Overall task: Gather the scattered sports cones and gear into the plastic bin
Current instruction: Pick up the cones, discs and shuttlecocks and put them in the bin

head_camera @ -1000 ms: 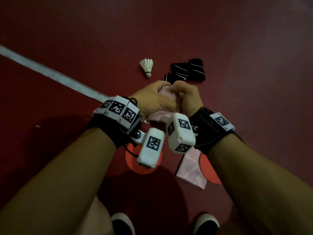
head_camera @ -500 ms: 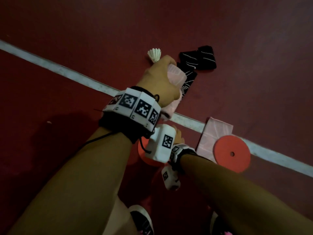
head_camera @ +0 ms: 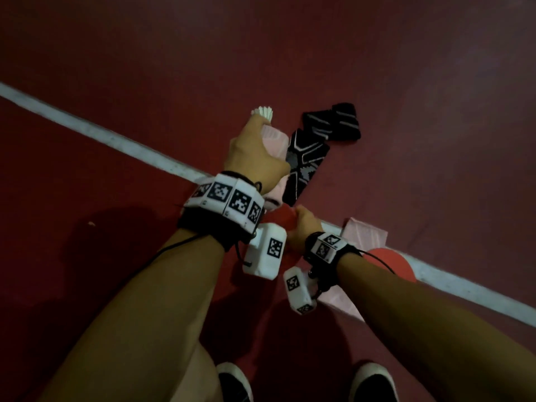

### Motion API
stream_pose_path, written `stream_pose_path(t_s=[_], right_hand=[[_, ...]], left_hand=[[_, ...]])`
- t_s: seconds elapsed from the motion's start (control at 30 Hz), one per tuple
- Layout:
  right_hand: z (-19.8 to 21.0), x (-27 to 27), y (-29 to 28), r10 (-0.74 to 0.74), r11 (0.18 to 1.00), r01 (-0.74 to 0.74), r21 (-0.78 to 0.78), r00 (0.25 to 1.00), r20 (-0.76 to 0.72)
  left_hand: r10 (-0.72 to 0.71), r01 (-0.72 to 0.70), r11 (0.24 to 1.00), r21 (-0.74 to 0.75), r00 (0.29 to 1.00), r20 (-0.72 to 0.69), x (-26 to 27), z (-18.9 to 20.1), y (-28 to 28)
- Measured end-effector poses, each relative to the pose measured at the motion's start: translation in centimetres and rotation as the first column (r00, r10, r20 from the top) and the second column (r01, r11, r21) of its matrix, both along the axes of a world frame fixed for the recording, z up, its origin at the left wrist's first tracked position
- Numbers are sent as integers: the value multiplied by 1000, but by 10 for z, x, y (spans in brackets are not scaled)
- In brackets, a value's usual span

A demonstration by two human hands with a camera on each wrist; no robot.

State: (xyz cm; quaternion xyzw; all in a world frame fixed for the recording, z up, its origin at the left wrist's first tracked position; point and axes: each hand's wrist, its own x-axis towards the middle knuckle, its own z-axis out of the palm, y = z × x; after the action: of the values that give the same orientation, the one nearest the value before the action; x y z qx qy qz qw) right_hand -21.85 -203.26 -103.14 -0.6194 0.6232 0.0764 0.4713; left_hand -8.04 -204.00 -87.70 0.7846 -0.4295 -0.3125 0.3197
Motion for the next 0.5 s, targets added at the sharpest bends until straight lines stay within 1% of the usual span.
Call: stream_pose_path(t_s=[0.07,0.13,0.2,0.27,0.3,0.33,0.37,0.4,0.5], right_hand=[[39,-9,-17,-145,988,148,-36,986,88],[83,-19,-31,-209,973,222,-67,965,157],[142,-31,-45,-194,968,217,-128,966,172],[210,-37,-52,-120,974,144,-174,983,140],[245,-37,-54,-88,974,112,-196,988,126],[289,-33,-53,-54,974,77,-211,992,111],[324,-28,-51,-33,971,55,-231,995,98],[367,-19,-46,-10,970,34,-243,995,96],[488,11,-24,39,972,1,-233,985,168]], left_hand=[[92,-94,992,-83,995,-22,-2,13,-5],[205,-213,968,-134,976,-70,-1,33,-1],[327,-347,932,-101,929,-172,0,62,9],[408,-419,908,-5,885,-223,3,100,29],[412,-418,908,26,882,-229,8,124,38],[416,-419,907,41,878,-237,14,159,48],[419,-421,906,44,877,-235,19,190,56],[442,-445,894,42,864,-241,27,229,65],[521,-524,849,70,804,-286,45,340,100]])
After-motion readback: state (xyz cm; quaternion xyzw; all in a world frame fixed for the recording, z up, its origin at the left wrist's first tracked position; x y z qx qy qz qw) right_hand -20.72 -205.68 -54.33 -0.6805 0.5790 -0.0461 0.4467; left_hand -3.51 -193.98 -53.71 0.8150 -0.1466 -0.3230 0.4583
